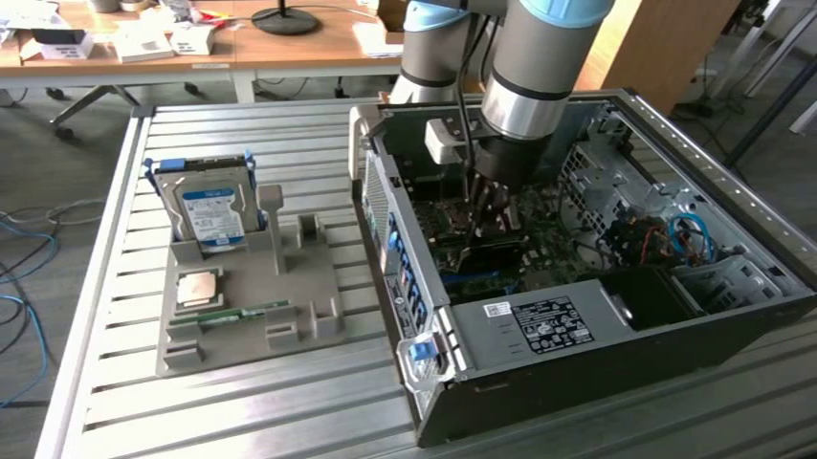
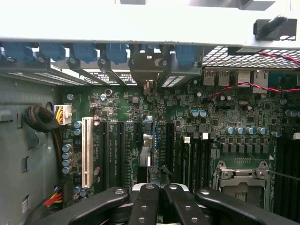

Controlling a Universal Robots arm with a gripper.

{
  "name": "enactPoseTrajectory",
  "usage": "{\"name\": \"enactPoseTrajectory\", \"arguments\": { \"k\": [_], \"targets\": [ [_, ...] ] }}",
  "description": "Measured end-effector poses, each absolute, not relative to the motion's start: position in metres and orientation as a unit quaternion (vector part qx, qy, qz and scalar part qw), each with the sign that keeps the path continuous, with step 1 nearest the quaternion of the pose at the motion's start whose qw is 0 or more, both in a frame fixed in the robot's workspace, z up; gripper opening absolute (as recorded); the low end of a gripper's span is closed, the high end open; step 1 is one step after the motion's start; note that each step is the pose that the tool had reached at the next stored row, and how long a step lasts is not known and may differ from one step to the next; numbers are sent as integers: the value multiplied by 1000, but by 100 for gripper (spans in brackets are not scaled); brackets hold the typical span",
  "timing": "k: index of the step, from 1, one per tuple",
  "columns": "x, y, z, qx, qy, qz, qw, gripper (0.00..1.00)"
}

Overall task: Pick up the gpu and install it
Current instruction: 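Press down on the gpu until it lock into place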

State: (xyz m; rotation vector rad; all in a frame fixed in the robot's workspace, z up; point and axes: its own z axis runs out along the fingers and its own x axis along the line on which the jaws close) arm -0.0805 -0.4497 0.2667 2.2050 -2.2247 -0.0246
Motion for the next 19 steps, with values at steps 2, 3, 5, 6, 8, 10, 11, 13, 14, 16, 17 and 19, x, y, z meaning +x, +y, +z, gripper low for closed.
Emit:
{"name": "enactPoseTrajectory", "arguments": {
  "k": [2, 3, 5, 6, 8, 10, 11, 13, 14, 16, 17, 19],
  "targets": [
    [-80, -450, 267, 704, -710, -8, 5, 11],
    [-80, -450, 267, 704, -710, -8, 4, 11],
    [-81, -449, 266, 704, -710, -8, 4, 11],
    [-81, -449, 267, 704, -710, -8, 4, 11],
    [-81, -449, 267, 704, -710, -8, 4, 11],
    [-81, -449, 267, 704, -710, -8, 5, 11],
    [-82, -449, 266, 704, -710, -8, 5, 11],
    [-82, -449, 266, 704, -710, -8, 5, 11],
    [-82, -449, 266, 704, -710, -8, 5, 11],
    [-82, -449, 266, 704, -710, -8, 5, 11],
    [-82, -449, 266, 704, -710, -8, 5, 11],
    [-83, -449, 265, 704, -710, -8, 5, 11]
  ]
}}
